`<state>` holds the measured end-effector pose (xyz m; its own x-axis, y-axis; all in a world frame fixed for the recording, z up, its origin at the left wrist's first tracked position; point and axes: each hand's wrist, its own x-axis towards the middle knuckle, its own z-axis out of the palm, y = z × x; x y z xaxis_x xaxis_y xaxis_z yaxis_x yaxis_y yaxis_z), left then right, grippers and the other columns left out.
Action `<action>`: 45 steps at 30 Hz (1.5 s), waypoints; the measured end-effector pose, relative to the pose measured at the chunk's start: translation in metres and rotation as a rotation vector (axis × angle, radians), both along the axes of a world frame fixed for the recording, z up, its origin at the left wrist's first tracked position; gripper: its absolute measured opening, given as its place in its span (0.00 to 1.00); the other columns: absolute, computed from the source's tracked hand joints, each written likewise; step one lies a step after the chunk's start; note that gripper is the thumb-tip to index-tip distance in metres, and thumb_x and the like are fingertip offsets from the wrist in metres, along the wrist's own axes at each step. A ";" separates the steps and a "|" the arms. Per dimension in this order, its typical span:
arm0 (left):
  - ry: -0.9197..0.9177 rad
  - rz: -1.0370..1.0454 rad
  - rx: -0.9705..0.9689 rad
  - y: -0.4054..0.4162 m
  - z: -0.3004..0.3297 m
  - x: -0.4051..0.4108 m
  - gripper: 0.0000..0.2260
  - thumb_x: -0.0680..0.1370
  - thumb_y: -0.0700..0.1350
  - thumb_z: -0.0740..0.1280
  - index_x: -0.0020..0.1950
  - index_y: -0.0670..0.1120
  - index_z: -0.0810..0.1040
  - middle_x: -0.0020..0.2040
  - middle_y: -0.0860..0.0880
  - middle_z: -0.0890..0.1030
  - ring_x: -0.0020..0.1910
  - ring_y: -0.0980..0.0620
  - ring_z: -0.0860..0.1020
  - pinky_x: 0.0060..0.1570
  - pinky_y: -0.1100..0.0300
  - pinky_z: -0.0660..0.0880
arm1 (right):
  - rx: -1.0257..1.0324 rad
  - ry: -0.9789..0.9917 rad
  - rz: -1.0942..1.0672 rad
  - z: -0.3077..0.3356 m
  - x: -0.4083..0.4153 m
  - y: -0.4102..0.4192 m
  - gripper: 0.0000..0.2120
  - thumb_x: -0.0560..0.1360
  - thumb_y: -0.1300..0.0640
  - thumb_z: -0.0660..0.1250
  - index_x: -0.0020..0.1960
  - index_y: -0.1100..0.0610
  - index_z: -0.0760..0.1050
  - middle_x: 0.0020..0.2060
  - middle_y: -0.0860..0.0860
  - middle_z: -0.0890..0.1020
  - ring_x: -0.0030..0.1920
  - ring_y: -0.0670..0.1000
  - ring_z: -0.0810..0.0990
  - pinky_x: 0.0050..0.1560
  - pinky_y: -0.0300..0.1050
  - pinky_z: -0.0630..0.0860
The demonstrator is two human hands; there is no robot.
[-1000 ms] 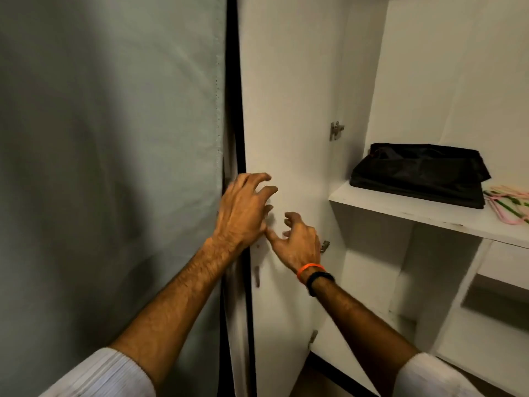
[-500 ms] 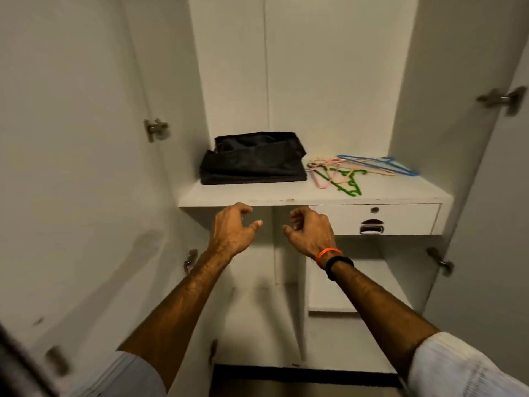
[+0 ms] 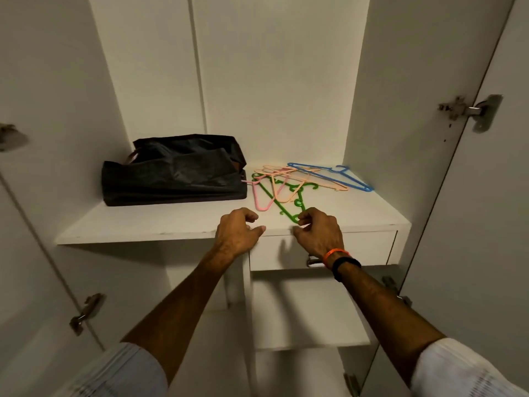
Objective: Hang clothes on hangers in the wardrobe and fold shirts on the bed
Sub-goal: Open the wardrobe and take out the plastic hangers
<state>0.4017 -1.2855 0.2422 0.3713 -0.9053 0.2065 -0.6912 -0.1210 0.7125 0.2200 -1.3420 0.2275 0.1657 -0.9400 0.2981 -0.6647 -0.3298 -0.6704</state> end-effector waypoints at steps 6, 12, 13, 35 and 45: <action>0.012 -0.068 -0.004 -0.099 -0.009 0.010 0.18 0.74 0.49 0.75 0.62 0.46 0.79 0.60 0.49 0.81 0.54 0.51 0.80 0.60 0.56 0.76 | -0.023 0.020 -0.026 -0.004 0.010 -0.090 0.13 0.72 0.54 0.72 0.55 0.54 0.78 0.47 0.49 0.84 0.49 0.52 0.82 0.53 0.49 0.79; 0.006 -0.128 0.024 -0.192 -0.011 0.038 0.16 0.75 0.45 0.75 0.60 0.42 0.79 0.58 0.47 0.82 0.57 0.49 0.79 0.57 0.58 0.74 | 0.004 0.081 -0.064 -0.004 0.037 -0.168 0.14 0.73 0.53 0.71 0.57 0.54 0.77 0.50 0.50 0.83 0.51 0.53 0.80 0.56 0.52 0.79; 0.001 -0.131 0.034 -0.208 -0.010 0.043 0.16 0.74 0.45 0.75 0.60 0.42 0.79 0.57 0.47 0.82 0.58 0.49 0.79 0.57 0.59 0.74 | 0.004 0.088 -0.070 -0.003 0.042 -0.181 0.14 0.73 0.53 0.71 0.57 0.54 0.77 0.50 0.50 0.83 0.51 0.52 0.80 0.56 0.52 0.78; 0.252 0.156 0.077 -0.375 -0.020 0.041 0.20 0.75 0.54 0.72 0.58 0.39 0.79 0.56 0.42 0.82 0.57 0.41 0.79 0.51 0.56 0.76 | 0.016 0.202 -0.096 -0.003 0.033 -0.346 0.15 0.76 0.51 0.70 0.59 0.55 0.76 0.53 0.53 0.82 0.53 0.53 0.78 0.56 0.50 0.77; 0.660 0.197 -0.178 -0.389 0.001 0.041 0.12 0.81 0.47 0.64 0.43 0.39 0.75 0.33 0.45 0.76 0.27 0.50 0.73 0.29 0.60 0.69 | -0.057 0.743 -0.067 0.003 0.025 -0.375 0.18 0.78 0.53 0.67 0.65 0.57 0.74 0.57 0.57 0.79 0.58 0.58 0.76 0.60 0.53 0.74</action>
<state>0.4431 -1.6743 0.2435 0.6232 -0.7818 0.0203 -0.0861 -0.0428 0.9954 0.2446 -1.7170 0.2304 0.2852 -0.9417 0.1787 -0.9558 -0.2933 -0.0202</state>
